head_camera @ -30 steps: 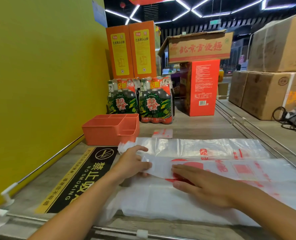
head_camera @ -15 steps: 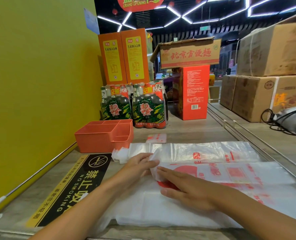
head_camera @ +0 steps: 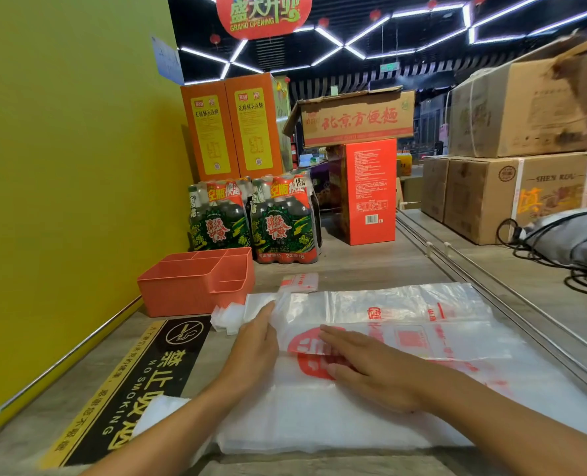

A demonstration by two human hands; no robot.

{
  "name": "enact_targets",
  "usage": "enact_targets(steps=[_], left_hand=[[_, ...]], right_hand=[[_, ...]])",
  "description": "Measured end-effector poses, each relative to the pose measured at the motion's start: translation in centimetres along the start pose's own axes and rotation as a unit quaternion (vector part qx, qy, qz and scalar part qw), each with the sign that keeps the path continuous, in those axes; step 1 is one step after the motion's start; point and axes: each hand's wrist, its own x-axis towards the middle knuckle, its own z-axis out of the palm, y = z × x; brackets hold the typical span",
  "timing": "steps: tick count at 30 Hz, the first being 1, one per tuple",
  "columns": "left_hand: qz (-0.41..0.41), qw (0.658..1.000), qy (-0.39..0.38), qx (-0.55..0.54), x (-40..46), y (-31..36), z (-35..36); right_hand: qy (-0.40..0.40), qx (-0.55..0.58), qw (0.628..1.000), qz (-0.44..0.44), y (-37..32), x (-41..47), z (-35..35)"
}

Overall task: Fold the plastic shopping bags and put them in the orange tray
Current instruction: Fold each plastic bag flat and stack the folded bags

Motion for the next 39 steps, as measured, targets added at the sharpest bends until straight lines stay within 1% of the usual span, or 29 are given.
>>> enact_targets(steps=[2,8,12,15,18,19,21,22,24,26,29,33,39], left_hand=[[0.013,0.999,-0.011,0.029,0.1,-0.1,-0.1],[0.071,0.979,-0.110,0.156,-0.4,0.1,1.5],[0.056,0.950,-0.192,0.238,-0.2,0.4,2.5],[0.052,0.933,-0.220,0.282,-0.2,0.6,2.7],[0.043,0.908,-0.265,0.322,-0.1,0.7,2.9],[0.046,0.896,-0.281,0.341,-0.1,0.8,2.9],[0.050,0.876,-0.303,0.371,-0.1,0.6,3.1],[0.045,0.875,-0.302,0.375,-0.1,0.5,3.2],[0.026,0.885,-0.291,0.362,-0.2,0.3,3.5],[0.011,0.897,-0.284,0.338,-0.2,0.3,3.8],[0.009,0.904,-0.281,0.321,-0.2,0.6,3.5],[0.019,0.915,-0.278,0.292,-0.2,0.3,2.7],[0.037,0.916,-0.285,0.281,-0.5,0.0,2.2]], right_hand=[[-0.003,-0.011,1.000,0.001,-0.1,-0.3,-0.2],[-0.026,0.016,1.000,-0.006,0.2,0.2,0.2],[-0.028,0.025,0.999,-0.015,0.6,0.4,0.6],[-0.027,0.025,0.999,-0.021,0.9,0.5,0.9],[-0.033,0.035,0.999,-0.018,0.7,0.3,0.6],[-0.022,0.041,0.999,-0.010,0.6,0.3,0.5],[0.029,0.040,0.999,0.010,0.6,0.4,0.3],[0.055,0.033,0.998,0.019,0.6,0.4,0.3],[0.066,0.026,0.997,0.019,0.5,0.5,0.5],[0.041,0.029,0.999,0.004,0.7,0.5,0.8],[-0.006,0.005,1.000,-0.001,0.9,0.6,1.4],[-0.013,0.011,1.000,0.027,0.6,0.4,1.1],[-0.027,-0.021,0.997,0.064,0.8,0.5,1.4]])
